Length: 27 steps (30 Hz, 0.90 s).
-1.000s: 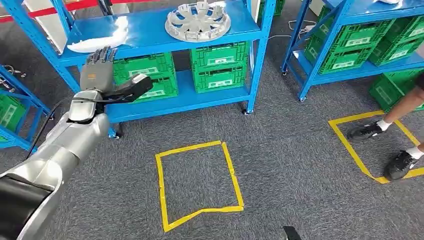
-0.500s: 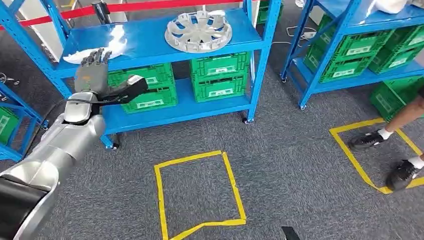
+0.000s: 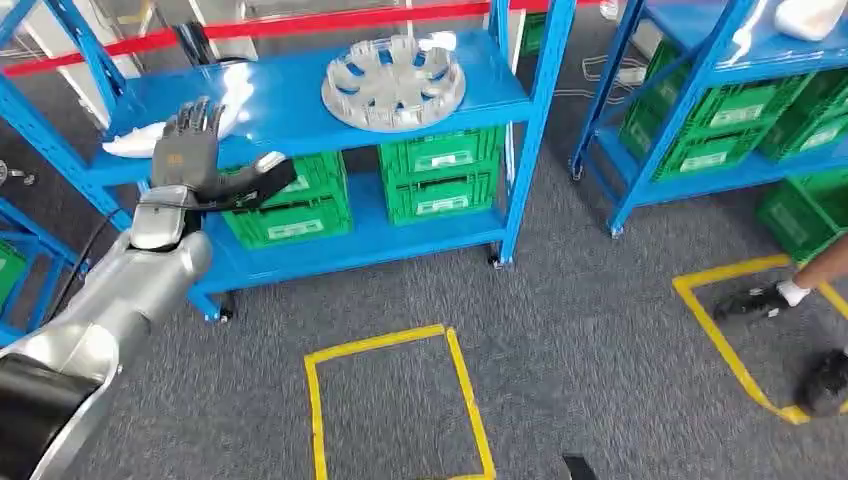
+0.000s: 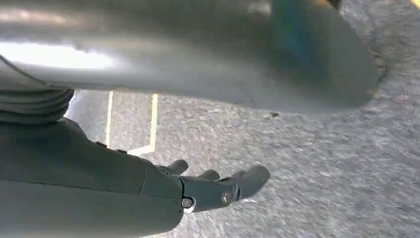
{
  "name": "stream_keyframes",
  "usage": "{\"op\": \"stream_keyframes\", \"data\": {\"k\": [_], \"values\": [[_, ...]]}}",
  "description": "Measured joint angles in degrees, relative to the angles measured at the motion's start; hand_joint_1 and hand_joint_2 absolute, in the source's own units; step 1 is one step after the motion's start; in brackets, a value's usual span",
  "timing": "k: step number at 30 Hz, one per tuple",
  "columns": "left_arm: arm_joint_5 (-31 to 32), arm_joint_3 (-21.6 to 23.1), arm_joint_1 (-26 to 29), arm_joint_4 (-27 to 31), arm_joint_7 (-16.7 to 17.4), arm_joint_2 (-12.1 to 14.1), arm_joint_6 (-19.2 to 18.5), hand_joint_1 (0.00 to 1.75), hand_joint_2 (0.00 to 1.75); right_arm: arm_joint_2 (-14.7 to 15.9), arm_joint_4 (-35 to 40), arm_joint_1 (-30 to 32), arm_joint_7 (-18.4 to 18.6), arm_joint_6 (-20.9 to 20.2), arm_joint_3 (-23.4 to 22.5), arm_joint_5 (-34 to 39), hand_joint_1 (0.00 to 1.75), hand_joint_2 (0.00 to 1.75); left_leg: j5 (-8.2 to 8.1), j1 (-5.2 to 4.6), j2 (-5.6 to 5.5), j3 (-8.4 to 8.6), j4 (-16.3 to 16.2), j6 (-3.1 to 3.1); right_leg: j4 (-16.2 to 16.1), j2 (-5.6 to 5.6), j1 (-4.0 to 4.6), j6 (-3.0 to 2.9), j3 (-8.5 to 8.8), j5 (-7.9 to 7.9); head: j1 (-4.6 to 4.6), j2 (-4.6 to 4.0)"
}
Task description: Take the parts from the cabinet and place them on the table.
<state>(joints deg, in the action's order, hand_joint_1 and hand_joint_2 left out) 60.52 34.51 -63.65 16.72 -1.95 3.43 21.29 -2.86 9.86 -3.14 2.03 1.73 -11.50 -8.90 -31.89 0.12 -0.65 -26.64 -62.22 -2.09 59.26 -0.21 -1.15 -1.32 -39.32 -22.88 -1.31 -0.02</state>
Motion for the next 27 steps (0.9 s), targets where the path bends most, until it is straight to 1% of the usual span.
{"op": "stream_keyframes", "data": {"k": [1,2,3,4,5,6,7,8,9,10,11,12,13,14,15,16,17,18,19,20,21,22,23,24,25,26,27], "values": [[0.0,0.0,0.0,0.0,0.0,0.0,0.0,0.00,0.00,0.0,0.0,0.0,0.0,0.0,0.0,0.0,0.00,0.00,0.92,0.03,0.20,-2.89,-4.5,-0.21,-0.3,0.05,-0.05,-0.24,0.88,-0.54,-0.22,0.00],[0.1,0.0,0.1,0.0,0.0,0.2,0.1,0.00,0.00,0.0,0.0,-0.1,0.0,0.0,0.0,0.0,0.00,0.00,0.19,0.06,0.25,-5.96,-8.4,-0.38,-0.6,0.13,-0.04,-0.36,1.68,-1.04,-0.13,0.00],[0.1,0.0,0.5,-0.1,0.0,0.3,0.0,0.00,0.00,0.0,0.0,0.0,0.1,0.0,0.0,0.0,0.00,0.00,-2.28,0.06,0.26,-8.82,-11.4,-0.59,-0.9,0.38,-0.04,-0.35,2.71,-1.69,-0.15,0.00],[0.1,0.0,0.8,-0.1,0.1,0.4,0.0,0.00,0.00,0.0,0.0,0.1,0.1,0.0,0.0,0.0,0.00,0.00,-5.44,0.05,0.26,-10.90,-12.7,-0.68,-1.0,0.57,-0.01,-0.33,3.72,-2.40,-0.17,0.00],[0.1,0.0,1.0,-0.2,0.2,0.5,0.0,0.00,0.00,0.0,0.0,0.2,0.2,0.0,0.0,0.0,0.00,0.00,-8.15,0.04,0.26,-12.38,-12.6,-0.51,-1.1,0.71,0.04,-0.30,4.76,-3.20,-0.15,0.00],[0.2,0.0,1.0,-0.2,0.3,0.7,0.0,0.00,0.00,0.0,0.0,0.3,0.2,0.0,0.0,0.0,0.00,0.00,-9.23,0.04,0.26,-13.36,-11.2,-0.21,-1.1,0.86,0.14,-0.30,5.92,-4.06,-0.20,0.00],[0.2,0.0,1.0,-0.2,0.4,0.7,0.0,0.00,0.00,0.0,0.0,0.3,0.1,0.0,0.0,0.0,0.00,0.00,-8.08,-0.02,0.27,-13.58,-8.2,0.17,-1.1,0.98,0.30,-0.28,7.24,-5.02,-0.13,0.00],[0.3,0.0,1.0,-0.3,0.6,0.9,-0.1,0.00,0.00,0.0,0.0,0.3,0.1,0.0,0.0,0.0,0.00,0.00,-4.37,-0.15,0.27,-13.41,-4.6,0.72,-1.1,1.05,0.38,-0.29,8.43,-5.92,-0.20,0.00],[0.5,0.0,1.0,-0.3,0.7,1.2,-0.2,0.00,0.00,0.0,0.0,0.3,0.0,0.0,0.0,0.1,0.00,0.00,2.61,-0.49,0.31,-13.19,-0.3,1.50,-1.2,1.05,0.46,-0.30,9.46,-6.84,-0.15,0.00],[0.8,0.0,1.1,-0.5,0.9,1.4,-0.3,0.00,0.00,-0.2,-0.2,0.3,0.0,0.0,0.0,0.2,0.00,0.00,8.79,-0.83,0.41,-13.70,3.3,1.91,-0.9,1.18,0.62,-0.12,10.22,-7.55,-0.15,0.00],[1.0,0.0,0.9,-0.7,1.2,1.6,-0.5,0.00,0.00,-0.2,-0.2,0.1,-0.1,0.0,0.0,0.2,0.00,0.00,8.35,-1.17,0.22,-13.67,3.3,1.95,-0.9,1.62,0.73,0.33,10.64,-8.49,-0.31,0.00],[1.2,0.0,1.0,-0.5,1.4,1.9,-0.8,0.00,0.00,-0.2,-0.1,0.1,-0.1,0.0,0.0,0.2,0.00,0.00,8.32,-1.15,0.13,-12.84,3.5,2.13,-1.4,1.46,0.78,0.65,11.16,-9.55,-0.17,0.00],[1.2,0.0,0.7,-0.5,1.7,1.9,-0.8,0.00,0.00,-0.2,-0.2,0.2,-0.1,0.0,0.0,0.2,0.00,0.00,8.53,-0.92,-0.02,-12.65,4.0,2.41,-0.1,1.48,0.90,0.96,11.95,-8.94,-0.02,0.00],[1.3,0.0,0.3,-0.5,2.1,2.0,-0.9,0.00,0.00,-0.2,-0.2,0.1,-0.1,0.0,0.0,0.2,0.00,0.00,8.97,-0.94,-0.07,-11.31,4.0,2.80,0.4,1.45,0.95,1.11,12.16,-8.72,-0.11,0.00],[1.3,0.0,0.0,-0.4,2.4,2.0,-1.1,0.00,0.00,-0.1,-0.1,0.0,-0.2,0.0,0.0,0.2,0.00,0.00,9.12,-0.61,-0.04,-10.35,4.1,3.18,2.4,1.21,0.83,1.30,11.40,-8.84,-0.04,0.00],[1.3,0.0,-0.5,-0.5,2.7,2.1,-1.5,0.00,0.00,-0.2,-0.1,-0.2,-0.2,0.0,0.0,0.2,0.00,0.00,8.38,-0.66,-0.04,-9.60,4.0,3.56,5.8,0.88,0.91,1.47,9.75,-8.53,-0.09,0.00],[1.3,0.0,-0.6,-0.5,3.1,2.3,-1.6,0.00,0.00,-0.2,-0.1,-0.2,-0.1,0.0,0.0,0.2,0.00,0.00,7.89,-0.69,-0.09,-9.09,4.0,3.86,9.7,0.78,0.78,1.68,7.04,-9.11,0.18,0.00],[1.4,0.0,-0.6,-0.6,3.3,2.3,-2.0,0.00,0.00,-0.2,-0.1,-0.2,-0.1,-0.1,0.0,0.2,0.00,0.00,7.23,-0.71,-0.14,-8.55,4.0,3.92,13.3,0.74,0.72,1.86,4.11,-10.81,0.09,0.00],[1.4,0.0,-0.3,-0.7,3.6,2.5,-2.3,0.00,0.00,-0.2,-0.1,-0.2,0.0,-0.2,0.0,0.2,0.00,0.00,6.58,-0.71,-0.27,-7.95,4.0,3.90,15.6,0.72,0.72,2.07,1.66,-13.02,0.20,0.00],[1.3,0.0,0.0,-0.7,3.8,2.7,-2.7,0.00,0.00,-0.2,-0.1,-0.1,0.0,-0.2,0.0,0.0,0.00,0.00,5.91,-0.69,-0.38,-7.22,4.0,3.85,16.4,0.71,0.69,2.14,-0.16,-14.82,0.15,0.00],[1.3,-0.1,0.4,-0.8,4.2,2.9,-2.9,0.00,0.00,-0.2,-0.1,0.0,0.0,-0.3,0.0,0.0,0.00,0.00,5.12,-0.65,-0.49,-6.29,4.0,3.74,15.4,0.68,0.64,2.18,-1.19,-15.32,0.24,0.00],[1.3,-0.1,0.6,-0.9,4.4,3.2,-3.2,0.00,0.00,-0.2,-0.1,0.0,0.0,-0.4,0.0,-0.1,0.00,0.00,4.15,-0.59,-0.50,-5.11,4.0,3.53,12.4,0.61,0.62,2.25,-1.19,-14.21,0.24,0.00],[1.2,-0.1,0.8,-1.1,4.9,3.6,-3.5,0.00,0.00,-0.2,-0.1,0.0,0.0,-0.4,0.0,-0.1,0.00,0.00,3.21,-0.47,-0.48,-3.93,4.0,3.24,8.2,0.52,0.60,2.30,-0.64,-11.11,0.22,0.00],[1.2,-0.2,0.9,-1.2,5.2,3.7,-3.7,0.00,0.00,-0.2,-0.1,0.1,0.0,-0.5,0.0,-0.2,0.00,0.00,2.30,-0.40,-0.43,-2.89,4.0,3.05,3.8,0.40,0.55,2.27,0.03,-6.21,0.26,0.00],[1.2,-0.4,1.2,-1.4,5.5,4.0,-3.9,0.00,0.00,-0.2,-0.2,0.4,0.0,-0.5,0.0,-0.2,0.00,0.00,1.53,-0.61,-0.48,-2.32,3.8,2.81,0.4,0.10,0.49,2.14,0.09,-0.14,0.31,0.00],[1.1,-0.5,1.3,-1.6,5.8,4.0,-4.3,0.00,0.00,-0.2,-0.3,0.3,0.1,-0.5,0.0,-0.2,0.00,0.00,0.72,-0.81,-0.70,-1.95,3.9,2.43,0.3,-0.03,0.74,1.49,0.40,-0.75,0.36,0.00],[1.0,-0.6,1.4,-1.6,6.1,4.6,-4.6,0.00,0.00,-0.2,-0.3,0.1,0.2,-0.5,0.0,-0.2,0.00,0.00,0.14,-0.87,-0.68,-1.55,4.5,2.04,0.3,0.13,0.75,1.05,1.10,-1.01,0.26,0.00]]}}
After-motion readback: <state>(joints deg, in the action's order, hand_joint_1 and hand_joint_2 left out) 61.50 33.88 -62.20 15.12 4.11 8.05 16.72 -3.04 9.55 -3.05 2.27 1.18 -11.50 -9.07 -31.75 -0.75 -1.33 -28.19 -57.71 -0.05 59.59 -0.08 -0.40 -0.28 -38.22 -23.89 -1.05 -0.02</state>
